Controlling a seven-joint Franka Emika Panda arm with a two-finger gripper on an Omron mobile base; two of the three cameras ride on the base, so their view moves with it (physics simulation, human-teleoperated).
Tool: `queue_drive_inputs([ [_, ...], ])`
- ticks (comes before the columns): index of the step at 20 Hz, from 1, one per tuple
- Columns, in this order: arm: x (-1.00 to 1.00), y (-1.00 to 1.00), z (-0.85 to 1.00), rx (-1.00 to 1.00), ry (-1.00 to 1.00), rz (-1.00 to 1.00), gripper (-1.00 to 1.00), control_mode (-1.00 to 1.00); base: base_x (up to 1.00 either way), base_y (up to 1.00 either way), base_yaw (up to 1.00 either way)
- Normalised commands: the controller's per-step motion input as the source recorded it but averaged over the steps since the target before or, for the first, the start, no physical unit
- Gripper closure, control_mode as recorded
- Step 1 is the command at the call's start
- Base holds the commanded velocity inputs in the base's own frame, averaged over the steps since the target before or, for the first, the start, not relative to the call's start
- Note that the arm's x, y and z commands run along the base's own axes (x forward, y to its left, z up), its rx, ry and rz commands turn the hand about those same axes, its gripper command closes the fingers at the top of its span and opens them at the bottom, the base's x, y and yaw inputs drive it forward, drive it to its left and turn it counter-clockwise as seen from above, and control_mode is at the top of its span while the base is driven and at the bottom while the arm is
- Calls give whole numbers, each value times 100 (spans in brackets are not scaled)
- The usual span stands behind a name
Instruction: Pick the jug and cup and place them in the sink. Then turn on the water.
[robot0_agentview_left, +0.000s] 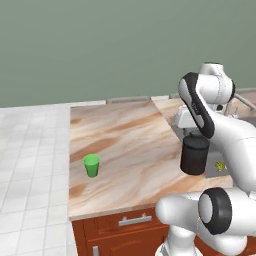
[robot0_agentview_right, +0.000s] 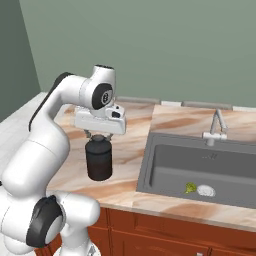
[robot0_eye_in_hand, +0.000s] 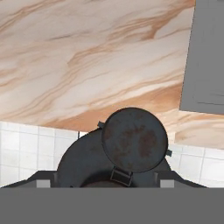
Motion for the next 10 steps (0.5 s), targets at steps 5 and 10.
queue_drive_inputs([
  [5, 0, 0, 0, 0, 0, 0, 100, 100, 0, -97, -4],
  [10, 0, 0, 0, 0, 0, 0, 100, 100, 13, -67, -7],
])
